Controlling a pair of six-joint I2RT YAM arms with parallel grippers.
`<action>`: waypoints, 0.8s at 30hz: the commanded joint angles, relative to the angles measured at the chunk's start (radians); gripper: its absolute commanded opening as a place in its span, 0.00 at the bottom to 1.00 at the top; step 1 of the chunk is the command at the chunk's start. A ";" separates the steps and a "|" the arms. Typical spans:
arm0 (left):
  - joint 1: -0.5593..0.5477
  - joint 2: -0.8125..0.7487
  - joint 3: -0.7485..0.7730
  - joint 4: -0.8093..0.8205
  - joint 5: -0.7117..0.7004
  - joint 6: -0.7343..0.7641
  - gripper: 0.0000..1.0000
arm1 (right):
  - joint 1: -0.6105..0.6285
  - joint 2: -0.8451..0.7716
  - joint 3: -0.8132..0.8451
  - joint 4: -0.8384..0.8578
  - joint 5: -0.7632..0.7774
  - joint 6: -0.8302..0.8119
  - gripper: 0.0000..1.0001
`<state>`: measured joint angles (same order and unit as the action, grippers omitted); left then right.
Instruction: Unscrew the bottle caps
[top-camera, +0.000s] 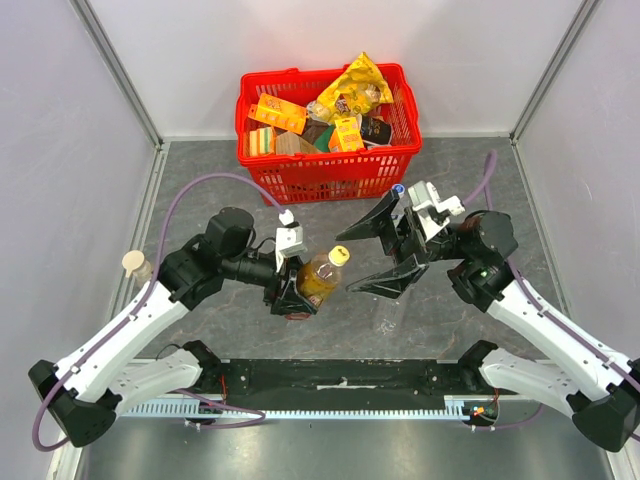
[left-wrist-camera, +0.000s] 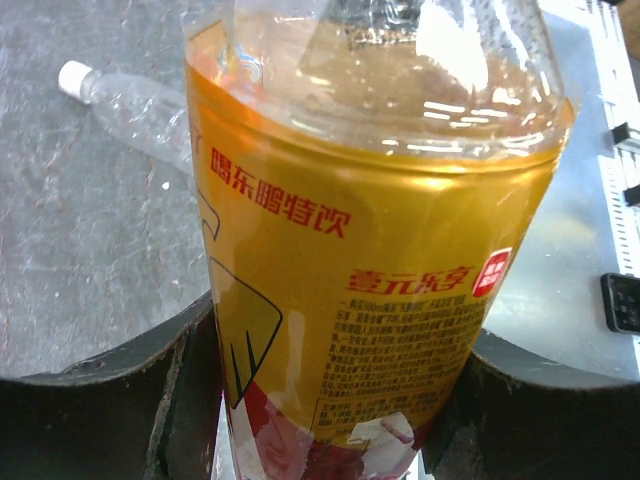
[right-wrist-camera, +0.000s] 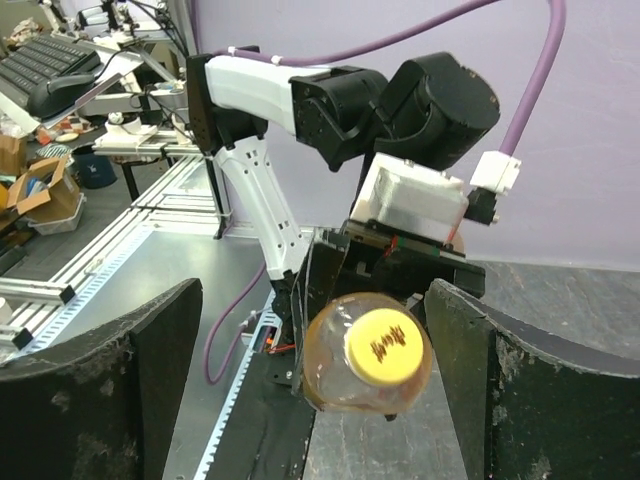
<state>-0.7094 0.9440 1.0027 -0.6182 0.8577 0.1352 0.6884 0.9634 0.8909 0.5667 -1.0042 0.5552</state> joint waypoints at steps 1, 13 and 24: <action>-0.004 -0.025 -0.030 0.031 -0.138 0.009 0.47 | 0.003 -0.028 0.051 -0.069 0.091 -0.041 0.98; -0.002 -0.073 -0.082 0.023 -0.611 -0.046 0.48 | 0.003 0.079 0.141 -0.392 0.440 -0.071 0.98; -0.004 -0.093 -0.121 0.014 -0.950 -0.089 0.49 | 0.003 0.254 0.178 -0.446 0.601 0.090 0.98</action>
<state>-0.7094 0.8700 0.8944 -0.6258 0.0444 0.0906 0.6899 1.1748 1.0145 0.1326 -0.4610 0.5732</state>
